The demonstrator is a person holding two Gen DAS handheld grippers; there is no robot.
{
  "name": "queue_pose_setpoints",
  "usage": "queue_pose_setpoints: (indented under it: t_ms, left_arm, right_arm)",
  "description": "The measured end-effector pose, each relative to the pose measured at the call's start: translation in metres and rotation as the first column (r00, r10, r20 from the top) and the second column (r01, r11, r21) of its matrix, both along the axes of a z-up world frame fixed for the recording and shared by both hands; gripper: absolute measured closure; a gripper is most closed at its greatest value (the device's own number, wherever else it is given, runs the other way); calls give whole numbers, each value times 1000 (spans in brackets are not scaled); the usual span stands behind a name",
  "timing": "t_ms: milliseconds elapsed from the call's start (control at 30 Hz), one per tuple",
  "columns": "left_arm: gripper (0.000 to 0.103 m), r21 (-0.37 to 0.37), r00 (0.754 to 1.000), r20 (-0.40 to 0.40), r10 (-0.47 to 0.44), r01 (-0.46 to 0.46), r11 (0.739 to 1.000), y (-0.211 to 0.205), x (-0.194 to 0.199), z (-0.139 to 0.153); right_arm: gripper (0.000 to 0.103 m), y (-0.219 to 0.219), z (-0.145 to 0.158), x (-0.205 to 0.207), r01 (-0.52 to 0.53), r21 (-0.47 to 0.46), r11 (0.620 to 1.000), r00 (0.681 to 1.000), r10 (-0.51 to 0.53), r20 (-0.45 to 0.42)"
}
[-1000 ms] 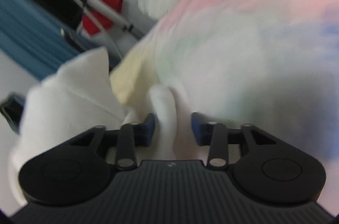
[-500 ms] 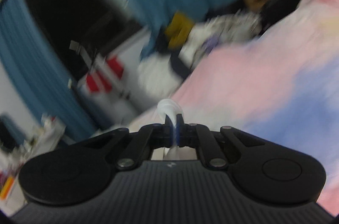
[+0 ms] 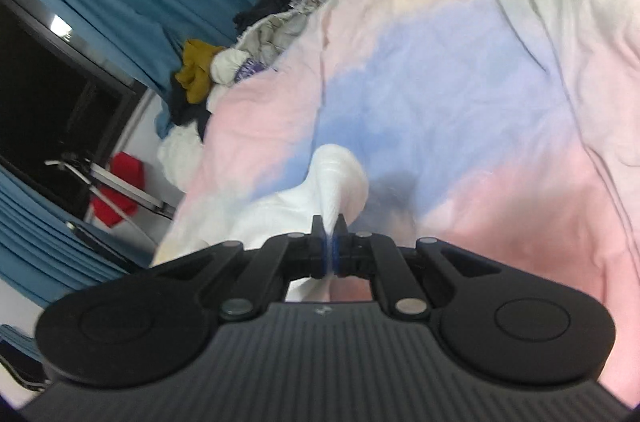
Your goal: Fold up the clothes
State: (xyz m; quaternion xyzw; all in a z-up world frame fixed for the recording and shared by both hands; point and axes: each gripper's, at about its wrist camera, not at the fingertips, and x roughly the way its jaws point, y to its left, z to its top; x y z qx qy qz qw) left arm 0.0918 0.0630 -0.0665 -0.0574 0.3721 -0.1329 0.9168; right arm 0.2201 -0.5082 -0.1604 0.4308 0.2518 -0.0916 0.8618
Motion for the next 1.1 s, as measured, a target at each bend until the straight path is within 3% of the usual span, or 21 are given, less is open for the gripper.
queue_pose_setpoints:
  t_ms: [133,233,267,300,333,367,500,533,633,700,733,767,867,967,1033,1100]
  left_arm:
    - [77,76,999,9,-40,39,996,-8,-11,7]
    - [75,111,998,22,-60,57,992,-18,-8,2]
    - [64,123,997,26,-74,70,990,-23,-7,-2]
    - [31,129,996,29,-85,80,988,-25,-5,-5]
    - [15,143,995,44,-88,81,986,-29,-5,-6]
    - [5,160,994,64,-90,79,984,-34,-6,-7]
    - [6,207,985,96,-143,121,971,-51,-11,-10]
    - [6,179,986,92,-139,121,976,-48,-12,-8]
    - [6,-2,997,62,-44,44,999,-16,-11,0]
    - [5,-151,997,20,70,-66,986,16,-12,3]
    - [5,-235,989,-18,144,-144,961,37,-13,1]
    - [5,-319,973,-66,219,-229,920,58,-14,-3]
    - [6,-498,881,-280,381,-473,727,116,-15,-32]
    - [7,-576,761,-462,455,-648,499,155,-17,-65]
    - [7,-596,705,-517,485,-703,387,168,-15,-82]
    - [8,-615,667,-535,518,-728,302,175,-9,-91]
  right_arm:
    - [97,11,10,3,-22,-78,997,998,27,63]
    - [97,5,17,5,-19,-77,997,993,28,118]
    - [97,4,19,6,-15,-82,997,991,25,128]
    - [97,3,20,8,-9,-96,995,991,22,131]
    - [97,3,20,10,-3,-109,994,992,17,129]
    - [97,3,19,13,3,-121,993,993,11,121]
    - [97,-4,8,21,20,-81,996,996,-12,91]
    - [97,-7,5,21,24,-63,998,996,-18,86]
    - [97,-13,5,19,52,-55,997,994,-46,101]
    - [98,-17,13,11,116,-72,991,980,-102,172]
    - [98,-20,19,4,165,-86,983,965,-143,219]
    - [98,-23,24,-1,219,-106,970,947,-186,261]
    - [98,-29,32,-11,350,-188,917,909,-284,306]
    - [98,-40,18,-6,373,-211,903,915,-322,241]
    - [97,-44,7,1,359,-216,908,927,-322,191]
    - [97,-46,-2,6,347,-224,911,936,-320,149]
